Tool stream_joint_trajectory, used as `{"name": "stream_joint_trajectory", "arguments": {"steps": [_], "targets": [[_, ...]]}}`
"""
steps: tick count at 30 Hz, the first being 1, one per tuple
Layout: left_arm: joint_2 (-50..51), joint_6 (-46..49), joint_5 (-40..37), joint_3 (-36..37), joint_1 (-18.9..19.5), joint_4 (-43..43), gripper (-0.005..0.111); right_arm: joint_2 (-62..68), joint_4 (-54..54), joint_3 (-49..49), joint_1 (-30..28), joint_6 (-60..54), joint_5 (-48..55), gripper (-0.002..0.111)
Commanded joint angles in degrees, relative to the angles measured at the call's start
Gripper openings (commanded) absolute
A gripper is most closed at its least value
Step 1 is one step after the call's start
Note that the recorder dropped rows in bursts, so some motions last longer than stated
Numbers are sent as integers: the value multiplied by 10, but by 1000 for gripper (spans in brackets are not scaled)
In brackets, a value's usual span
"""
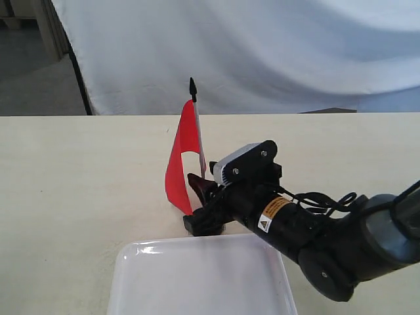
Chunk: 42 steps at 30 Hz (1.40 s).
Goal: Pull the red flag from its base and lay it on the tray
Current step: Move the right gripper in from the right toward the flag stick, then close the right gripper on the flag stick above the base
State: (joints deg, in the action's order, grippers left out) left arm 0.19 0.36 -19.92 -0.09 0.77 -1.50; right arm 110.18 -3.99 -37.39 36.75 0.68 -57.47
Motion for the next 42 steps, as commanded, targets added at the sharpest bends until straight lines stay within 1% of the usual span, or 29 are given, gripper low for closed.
{"name": "stream_joint_trajectory", "arguments": {"steps": [1,6,8,11,13,14,24,31,33,36,42], "targets": [[-2,-4,3,1,-2,-1,0,27,-1,-24,1,1,-5,44],[-2,-4,3,1,-2,-1,0,44,-1,-32,1,1,-5,44],[-2,-4,3,1,-2,-1,0,47,-1,-32,1,1,-5,41],[-2,-4,3,1,-2,-1,0,47,-1,-32,1,1,-7,23],[-2,-4,3,1,-2,-1,0,47,-1,-32,1,1,-9,6],[-2,-4,3,1,-2,-1,0,47,-1,-32,1,1,-9,0],[-2,-4,3,1,-2,-1,0,41,-5,-32,1,0,-9,0],[-2,-4,3,1,-2,-1,0,-8,-5,-32,1,0,0,0],[-2,-4,3,1,-2,-1,0,-28,-5,-32,1,6,30,0],[-2,-4,3,1,-2,-1,0,-67,-5,-32,1,15,102,0],[-2,-4,3,1,-2,-1,0,-162,-5,-32,1,15,290,0]]}}
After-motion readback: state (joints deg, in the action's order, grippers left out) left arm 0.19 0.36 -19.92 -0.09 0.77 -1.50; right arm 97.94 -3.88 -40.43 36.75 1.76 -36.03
